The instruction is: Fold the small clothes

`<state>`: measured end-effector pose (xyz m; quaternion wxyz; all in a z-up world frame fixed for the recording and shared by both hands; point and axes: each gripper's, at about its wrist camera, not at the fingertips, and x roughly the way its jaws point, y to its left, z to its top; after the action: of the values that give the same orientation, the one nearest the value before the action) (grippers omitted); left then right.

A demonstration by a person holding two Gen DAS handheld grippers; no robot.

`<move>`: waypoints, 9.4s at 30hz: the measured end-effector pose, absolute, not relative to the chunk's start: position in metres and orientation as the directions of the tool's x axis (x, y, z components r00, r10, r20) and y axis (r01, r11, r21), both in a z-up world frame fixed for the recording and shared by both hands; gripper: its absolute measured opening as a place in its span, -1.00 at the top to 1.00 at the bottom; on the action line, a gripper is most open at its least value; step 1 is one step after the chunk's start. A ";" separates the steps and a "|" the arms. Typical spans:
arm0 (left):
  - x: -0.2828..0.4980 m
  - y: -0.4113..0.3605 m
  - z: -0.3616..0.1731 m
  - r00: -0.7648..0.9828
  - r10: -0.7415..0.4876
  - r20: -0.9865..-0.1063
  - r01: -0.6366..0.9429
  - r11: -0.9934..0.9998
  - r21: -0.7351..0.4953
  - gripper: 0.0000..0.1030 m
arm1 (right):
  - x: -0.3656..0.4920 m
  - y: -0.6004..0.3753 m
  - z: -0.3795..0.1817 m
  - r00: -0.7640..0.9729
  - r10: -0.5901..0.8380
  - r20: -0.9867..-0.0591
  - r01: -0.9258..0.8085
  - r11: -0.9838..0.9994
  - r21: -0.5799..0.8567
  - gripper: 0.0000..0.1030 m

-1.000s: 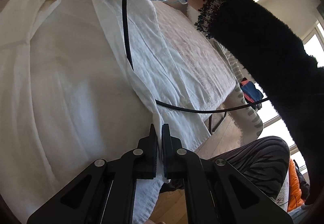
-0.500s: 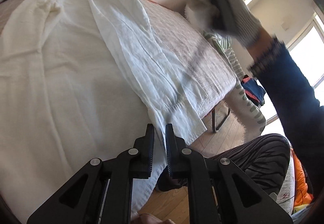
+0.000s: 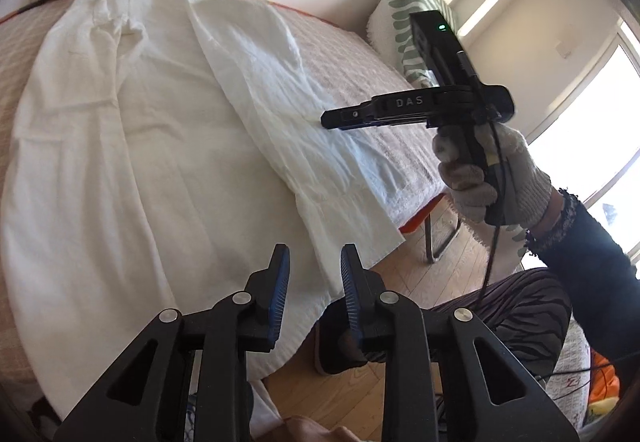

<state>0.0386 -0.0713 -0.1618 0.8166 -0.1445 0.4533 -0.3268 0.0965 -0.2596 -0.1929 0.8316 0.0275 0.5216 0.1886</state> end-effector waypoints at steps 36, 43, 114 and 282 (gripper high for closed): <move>0.006 0.025 -0.139 0.538 -0.502 -0.677 0.290 0.865 -0.410 0.22 | 0.046 -0.312 -0.198 0.458 0.354 -0.815 -0.234 0.933 0.273 -0.14; 0.026 0.014 -0.137 0.546 -0.531 -0.647 0.306 0.846 -0.437 0.22 | 0.042 -0.294 -0.203 0.445 0.343 -0.827 -0.246 0.935 0.256 0.69; 0.443 -0.047 -0.150 0.464 -0.279 -0.841 0.136 0.960 -0.244 -0.46 | 0.296 -0.178 -0.180 0.409 0.643 -0.647 -0.437 0.761 0.480 0.07; 0.195 0.116 -0.112 0.545 -0.562 -0.622 0.213 0.811 -0.545 0.15 | 0.216 -0.191 -0.157 0.447 0.605 -0.659 -0.356 0.796 0.489 0.89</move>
<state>0.1947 0.1165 -0.1123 0.8541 -0.2077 0.4195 -0.2269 0.2164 -0.1915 -0.1573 0.8390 0.1410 0.4407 0.2864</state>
